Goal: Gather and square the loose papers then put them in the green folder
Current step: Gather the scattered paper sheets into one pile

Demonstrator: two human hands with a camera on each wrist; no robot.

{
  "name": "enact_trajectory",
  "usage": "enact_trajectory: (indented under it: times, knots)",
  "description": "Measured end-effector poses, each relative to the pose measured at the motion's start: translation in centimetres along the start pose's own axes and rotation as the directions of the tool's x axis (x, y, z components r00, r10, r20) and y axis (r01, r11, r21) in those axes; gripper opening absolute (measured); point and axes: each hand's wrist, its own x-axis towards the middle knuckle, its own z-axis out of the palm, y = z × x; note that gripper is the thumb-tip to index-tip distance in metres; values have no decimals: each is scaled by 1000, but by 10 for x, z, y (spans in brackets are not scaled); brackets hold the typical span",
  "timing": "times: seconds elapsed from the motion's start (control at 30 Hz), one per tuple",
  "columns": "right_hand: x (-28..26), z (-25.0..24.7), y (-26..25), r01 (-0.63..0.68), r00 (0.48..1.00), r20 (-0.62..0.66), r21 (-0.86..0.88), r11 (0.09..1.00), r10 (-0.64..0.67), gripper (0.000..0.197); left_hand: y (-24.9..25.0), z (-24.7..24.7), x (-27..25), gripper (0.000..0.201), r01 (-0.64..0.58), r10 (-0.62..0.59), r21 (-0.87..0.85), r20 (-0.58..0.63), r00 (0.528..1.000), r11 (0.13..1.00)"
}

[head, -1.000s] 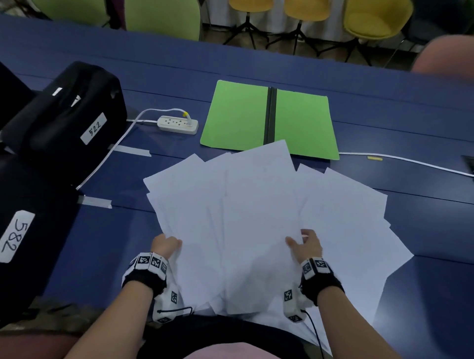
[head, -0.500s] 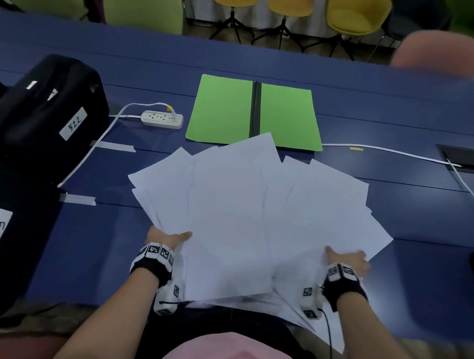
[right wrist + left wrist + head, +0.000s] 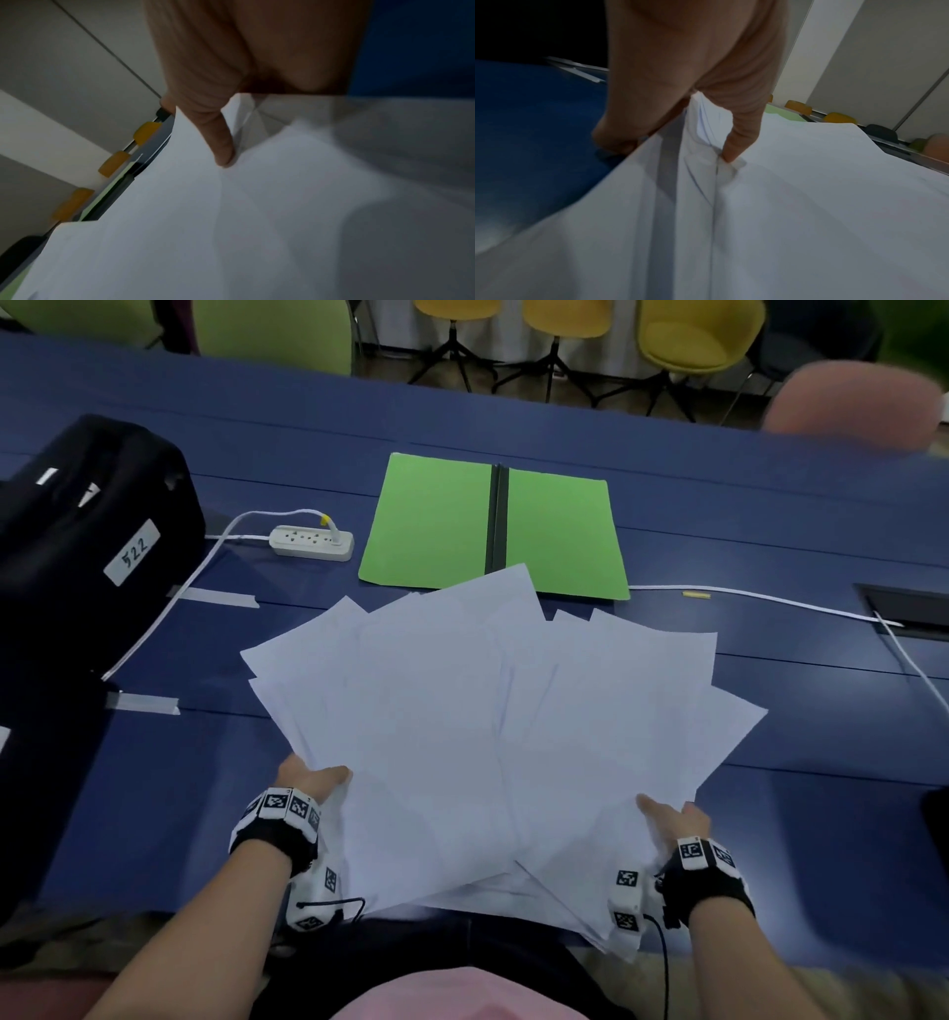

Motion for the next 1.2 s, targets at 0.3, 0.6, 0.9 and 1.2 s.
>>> enact_trajectory:
  times: [0.3, 0.6, 0.9, 1.2]
  knots:
    - [-1, -8, 0, -9, 1000, 2, 1, 1000, 9, 65, -3, 8, -1, 50, -13, 11, -73, -29, 1000, 997]
    - [-17, 5, -13, 202, 976, -66, -96, 975, -209, 58, 6, 22, -9, 94, 112, -111, 10, -86, 990, 994]
    - [-24, -47, -53, 313, 871, -458, 235, 920, -179, 45, 1, 34, 0, 23, 82, -85, -22, -176, 981, 996]
    - [-24, -48, -72, 307, 882, -466, 468, 829, -64, 41, 1, 12, -4, 8, -44, 74, 106, -307, 949, 993]
